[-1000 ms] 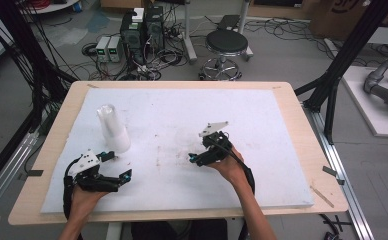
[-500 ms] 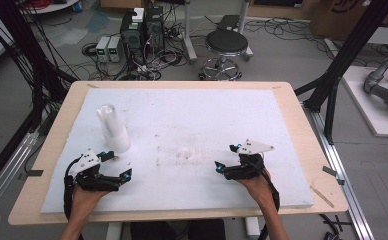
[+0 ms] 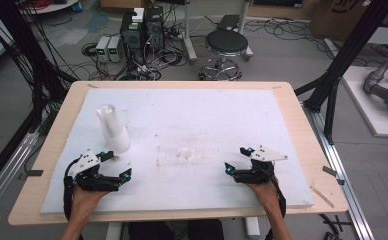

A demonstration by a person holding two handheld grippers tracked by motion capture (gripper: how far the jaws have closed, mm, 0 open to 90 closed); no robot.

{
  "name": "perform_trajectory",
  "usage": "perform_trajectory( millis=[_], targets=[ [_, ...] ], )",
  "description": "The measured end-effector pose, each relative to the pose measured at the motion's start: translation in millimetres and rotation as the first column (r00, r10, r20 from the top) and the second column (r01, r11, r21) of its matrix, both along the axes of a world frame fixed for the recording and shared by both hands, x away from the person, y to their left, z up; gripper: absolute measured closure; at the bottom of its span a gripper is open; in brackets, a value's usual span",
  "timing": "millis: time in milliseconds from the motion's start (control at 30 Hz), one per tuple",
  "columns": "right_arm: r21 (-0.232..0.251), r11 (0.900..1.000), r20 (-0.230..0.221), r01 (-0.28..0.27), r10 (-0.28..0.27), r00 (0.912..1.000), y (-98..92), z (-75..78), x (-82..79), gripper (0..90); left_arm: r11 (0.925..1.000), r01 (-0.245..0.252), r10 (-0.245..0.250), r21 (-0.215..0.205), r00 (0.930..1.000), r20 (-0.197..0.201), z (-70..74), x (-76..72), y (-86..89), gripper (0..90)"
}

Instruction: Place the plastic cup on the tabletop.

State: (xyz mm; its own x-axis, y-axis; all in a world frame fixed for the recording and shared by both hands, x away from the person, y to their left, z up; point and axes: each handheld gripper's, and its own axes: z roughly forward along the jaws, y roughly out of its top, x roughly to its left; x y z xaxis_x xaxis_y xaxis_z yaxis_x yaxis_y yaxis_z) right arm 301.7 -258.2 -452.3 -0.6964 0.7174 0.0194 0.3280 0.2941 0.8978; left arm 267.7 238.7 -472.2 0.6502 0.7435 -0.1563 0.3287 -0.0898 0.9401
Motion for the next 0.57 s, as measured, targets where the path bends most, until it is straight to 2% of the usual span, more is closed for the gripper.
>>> perform_trajectory(
  millis=[567],
  targets=[
    [0.01,1.0,-0.014,0.014,-0.014,0.9998,-1.7,-2.8,0.7,17.5,0.9999,0.002,-0.002,0.011,0.9999,0.015,0.1,-1.2,-0.6,1.7]
  ],
)
